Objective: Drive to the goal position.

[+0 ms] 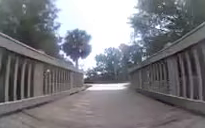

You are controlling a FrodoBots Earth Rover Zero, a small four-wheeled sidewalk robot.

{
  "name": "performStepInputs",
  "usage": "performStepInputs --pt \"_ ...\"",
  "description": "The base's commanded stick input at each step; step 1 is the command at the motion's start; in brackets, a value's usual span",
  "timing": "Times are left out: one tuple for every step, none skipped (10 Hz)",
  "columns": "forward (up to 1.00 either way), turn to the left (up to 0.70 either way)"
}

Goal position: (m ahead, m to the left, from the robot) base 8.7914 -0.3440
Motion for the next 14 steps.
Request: performStepInputs --pt "0.85 0.00" --pt "0.85 0.00" --pt "0.85 0.00" --pt "0.85 0.00" --pt "0.85 0.00" --pt "0.85 0.00" --pt "0.85 0.00" --pt "0.85 0.00" --pt "0.85 0.00" --pt "0.85 0.00" --pt "0.85 0.00" --pt "0.85 0.00" --pt "0.85 0.00" --pt "0.85 0.00"
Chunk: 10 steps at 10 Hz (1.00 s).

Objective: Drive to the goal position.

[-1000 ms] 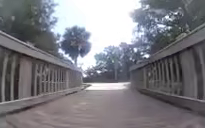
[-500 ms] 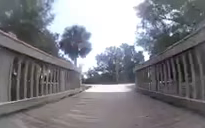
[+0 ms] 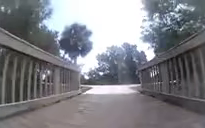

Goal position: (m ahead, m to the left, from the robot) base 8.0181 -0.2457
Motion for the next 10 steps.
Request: performStepInputs --pt "0.85 0.00" --pt "0.85 0.00" --pt "0.85 0.00" --pt "0.85 0.00" --pt "0.85 0.00" --pt "0.85 0.00" --pt "0.85 0.00" --pt "0.85 0.00" --pt "0.85 0.00" --pt "0.85 0.00"
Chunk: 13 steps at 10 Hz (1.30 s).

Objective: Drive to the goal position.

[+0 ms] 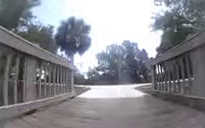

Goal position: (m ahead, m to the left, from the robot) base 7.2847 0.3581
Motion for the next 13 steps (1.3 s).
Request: performStepInputs --pt "0.85 0.00" --pt "0.85 -0.17" --pt "0.85 -0.34" --pt "0.85 -0.17" --pt "0.85 0.00" --pt "0.85 0.00" --pt "0.85 0.00" --pt "0.85 0.00" --pt "0.85 0.00" --pt "0.85 0.00" --pt "0.85 0.00" --pt "0.85 0.00" --pt "0.85 0.00"
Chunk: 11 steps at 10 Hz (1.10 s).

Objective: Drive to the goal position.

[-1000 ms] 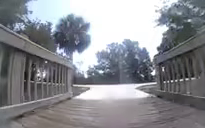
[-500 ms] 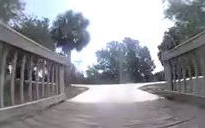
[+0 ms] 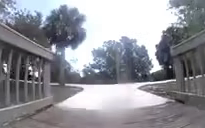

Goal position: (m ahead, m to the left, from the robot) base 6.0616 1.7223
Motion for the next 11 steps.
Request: performStepInputs --pt "0.85 0.00" --pt "0.85 0.00" --pt "0.85 0.00" --pt "0.85 0.00" --pt "0.85 0.00" --pt "0.85 0.00" --pt "0.85 0.00" --pt "0.85 0.00" --pt "0.85 0.00" --pt "0.85 0.00" --pt "0.85 0.00"
